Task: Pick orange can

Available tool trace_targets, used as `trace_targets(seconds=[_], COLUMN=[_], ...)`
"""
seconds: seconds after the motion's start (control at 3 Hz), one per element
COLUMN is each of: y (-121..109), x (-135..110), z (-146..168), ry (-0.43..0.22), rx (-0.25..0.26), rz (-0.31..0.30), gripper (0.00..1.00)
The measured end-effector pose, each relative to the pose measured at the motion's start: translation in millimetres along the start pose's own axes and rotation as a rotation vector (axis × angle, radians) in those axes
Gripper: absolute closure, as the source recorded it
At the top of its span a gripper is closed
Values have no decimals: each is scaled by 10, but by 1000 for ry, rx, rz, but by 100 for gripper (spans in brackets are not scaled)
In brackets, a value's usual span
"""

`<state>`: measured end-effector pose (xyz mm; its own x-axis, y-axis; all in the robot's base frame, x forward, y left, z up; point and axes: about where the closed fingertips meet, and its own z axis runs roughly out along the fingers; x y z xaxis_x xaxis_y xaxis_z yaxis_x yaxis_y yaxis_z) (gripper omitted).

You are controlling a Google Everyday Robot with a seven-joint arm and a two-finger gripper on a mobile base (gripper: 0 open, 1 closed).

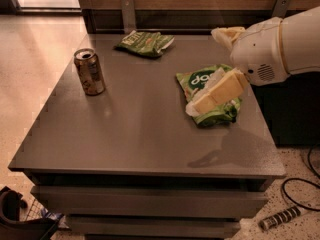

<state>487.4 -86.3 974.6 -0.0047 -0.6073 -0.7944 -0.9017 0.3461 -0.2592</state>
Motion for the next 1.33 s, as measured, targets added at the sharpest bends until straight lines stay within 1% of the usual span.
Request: trace_targets(seconds=[0.33, 0.67, 1.0, 1.33], y=[87, 162, 166, 149], x=[-178, -288, -292, -341], z=[202, 342, 338, 629], ry=[-113, -176, -174, -173], rx=[23, 64, 63, 55], rz=[22, 91, 88, 97], gripper=[0, 0, 0, 0])
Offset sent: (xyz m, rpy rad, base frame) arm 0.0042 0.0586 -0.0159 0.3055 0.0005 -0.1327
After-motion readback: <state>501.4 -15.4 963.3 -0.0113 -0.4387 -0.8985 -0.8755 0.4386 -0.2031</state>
